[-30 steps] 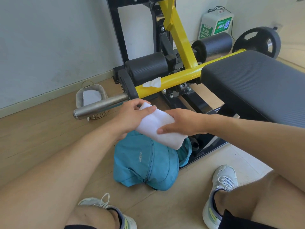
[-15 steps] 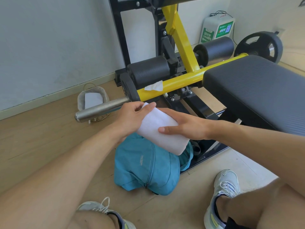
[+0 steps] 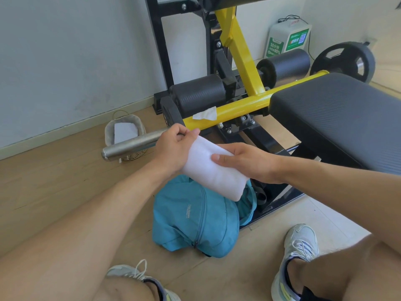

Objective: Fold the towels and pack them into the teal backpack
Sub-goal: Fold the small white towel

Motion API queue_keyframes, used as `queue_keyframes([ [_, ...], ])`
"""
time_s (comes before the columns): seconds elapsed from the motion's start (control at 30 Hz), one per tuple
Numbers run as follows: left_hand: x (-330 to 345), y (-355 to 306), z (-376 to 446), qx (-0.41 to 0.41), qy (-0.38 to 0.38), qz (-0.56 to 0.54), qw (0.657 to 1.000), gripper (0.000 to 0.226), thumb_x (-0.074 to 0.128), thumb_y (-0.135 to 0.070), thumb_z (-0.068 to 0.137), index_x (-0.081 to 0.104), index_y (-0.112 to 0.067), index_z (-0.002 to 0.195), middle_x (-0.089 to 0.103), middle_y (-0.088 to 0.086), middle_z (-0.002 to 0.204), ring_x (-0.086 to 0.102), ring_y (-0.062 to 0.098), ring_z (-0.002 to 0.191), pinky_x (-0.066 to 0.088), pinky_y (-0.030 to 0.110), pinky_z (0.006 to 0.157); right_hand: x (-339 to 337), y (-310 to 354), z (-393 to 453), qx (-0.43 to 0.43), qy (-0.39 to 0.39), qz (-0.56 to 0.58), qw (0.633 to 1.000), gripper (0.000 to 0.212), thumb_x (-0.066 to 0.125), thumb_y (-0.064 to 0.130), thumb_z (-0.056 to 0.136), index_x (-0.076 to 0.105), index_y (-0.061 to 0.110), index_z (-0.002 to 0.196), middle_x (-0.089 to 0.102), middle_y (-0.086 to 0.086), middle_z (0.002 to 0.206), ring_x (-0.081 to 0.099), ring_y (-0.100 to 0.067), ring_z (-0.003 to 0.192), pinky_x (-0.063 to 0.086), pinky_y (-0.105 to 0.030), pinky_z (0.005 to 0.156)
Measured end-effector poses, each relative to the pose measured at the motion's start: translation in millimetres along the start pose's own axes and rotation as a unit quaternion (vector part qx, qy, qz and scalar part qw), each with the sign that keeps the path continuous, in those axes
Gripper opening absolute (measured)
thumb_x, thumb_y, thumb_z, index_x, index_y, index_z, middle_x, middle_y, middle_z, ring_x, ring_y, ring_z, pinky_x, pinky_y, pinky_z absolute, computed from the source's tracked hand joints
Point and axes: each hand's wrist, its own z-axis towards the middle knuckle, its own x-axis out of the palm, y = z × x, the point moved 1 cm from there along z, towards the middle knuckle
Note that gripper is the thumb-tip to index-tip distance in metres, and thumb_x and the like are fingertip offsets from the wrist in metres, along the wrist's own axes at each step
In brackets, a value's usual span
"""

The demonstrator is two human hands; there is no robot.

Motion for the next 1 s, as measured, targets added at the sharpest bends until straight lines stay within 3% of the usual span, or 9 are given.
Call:
queue_keyframes([
  [0.1,1.4,0.8,0.1,0.013,0.007,0.022,1.0,0.033,0.062,-0.043,0.098,0.064,-0.01,0.095,0.072,0.014,0.092,0.054,0.017,0.076,0.04,0.032,0.067,-2.7,0.8,-1.1,0.002,0.0,-0.011,1.0,0.035,0.051,0.03,0.105,0.06,0.023,0.138,0.073,-0.007,0.123,0.071,-0.026,0.112,0.056,-0.044,0.098],
  [0.37,2.4,0.4,3.0,0.028,0.01,0.05,0.998,0.028,0.056,-0.039,0.102,0.062,-0.015,0.091,0.058,-0.008,0.074,0.049,0.007,0.067,0.034,0.022,0.057,0.7,5.3,-3.2,0.001,-0.004,0.002,1.0,0.034,0.049,0.033,0.106,0.055,0.032,0.139,0.071,0.0,0.126,0.07,-0.019,0.113,0.057,-0.039,0.097],
  [0.43,0.5,-3.4,1.9,0.042,0.013,0.045,0.998,0.025,0.057,-0.038,0.102,0.061,-0.018,0.088,0.061,-0.005,0.073,0.049,0.007,0.065,0.034,0.017,0.054,4.3,8.5,-4.6,-0.008,0.01,0.031,0.999,0.033,0.046,0.035,0.106,0.051,0.042,0.137,0.071,0.008,0.126,0.07,-0.012,0.112,0.058,-0.027,0.089],
  [0.5,0.9,-6.7,-1.2,0.078,0.029,0.046,0.995,0.024,0.059,-0.038,0.101,0.061,-0.019,0.088,0.068,0.007,0.077,0.052,0.012,0.066,0.039,0.025,0.061,8.0,10.2,-6.8,0.0,0.018,0.055,0.998,0.028,0.046,0.04,0.103,0.052,0.048,0.129,0.074,0.016,0.117,0.071,-0.006,0.104,0.057,-0.02,0.08],
  [0.57,2.6,-9.4,-5.8,0.1,0.032,0.04,0.994,0.026,0.06,-0.042,0.1,0.062,-0.017,0.092,0.072,0.014,0.083,0.057,0.021,0.068,0.043,0.034,0.064,10.0,9.0,-8.7,0.016,0.007,0.055,0.998,0.029,0.05,0.047,0.099,0.061,0.038,0.125,0.077,0.008,0.11,0.074,-0.011,0.096,0.058,-0.022,0.076],
  [0.67,0.9,-9.4,-8.5,0.004,-0.003,-0.041,0.999,0.049,0.06,-0.064,0.091,0.063,-0.016,0.101,0.073,0.008,0.096,0.067,0.019,0.078,0.054,0.035,0.07,6.7,7.3,-6.0,0.011,-0.046,0.046,0.998,0.038,0.055,0.045,0.099,0.066,0.019,0.124,0.077,-0.005,0.109,0.075,-0.019,0.091,0.061,-0.028,0.073],
  [0.77,-0.4,-10.9,-12.2,-0.144,0.068,-0.122,0.98,0.082,0.063,-0.082,0.071,0.064,-0.011,0.111,0.075,0.012,0.103,0.077,0.025,0.083,0.065,0.041,0.069,2.4,8.4,-4.3,-0.014,-0.091,0.061,0.994,0.029,0.057,0.037,0.101,0.064,0.017,0.121,0.077,-0.006,0.108,0.075,-0.019,0.087,0.061,-0.029,0.07],
  [0.9,4.0,-11.2,-19.0,-0.138,0.104,-0.057,0.983,0.061,0.064,-0.065,0.087,0.071,-0.007,0.103,0.076,0.008,0.09,0.071,0.015,0.063,0.058,0.024,0.054,2.1,4.0,-1.6,-0.008,-0.098,0.015,0.995,0.028,0.059,0.034,0.101,0.065,0.014,0.122,0.077,-0.008,0.109,0.075,-0.018,0.088,0.061,-0.027,0.072],
  [1.0,5.8,-8.1,-14.3,-0.079,0.062,0.004,0.995,0.055,0.062,-0.061,0.091,0.063,-0.006,0.091,0.067,0.002,0.082,0.062,0.014,0.065,0.054,0.026,0.055,0.6,4.6,1.5,0.002,-0.107,-0.028,0.994,0.025,0.06,0.034,0.101,0.068,0.017,0.117,0.078,-0.004,0.104,0.076,-0.016,0.087,0.061,-0.026,0.071],
])
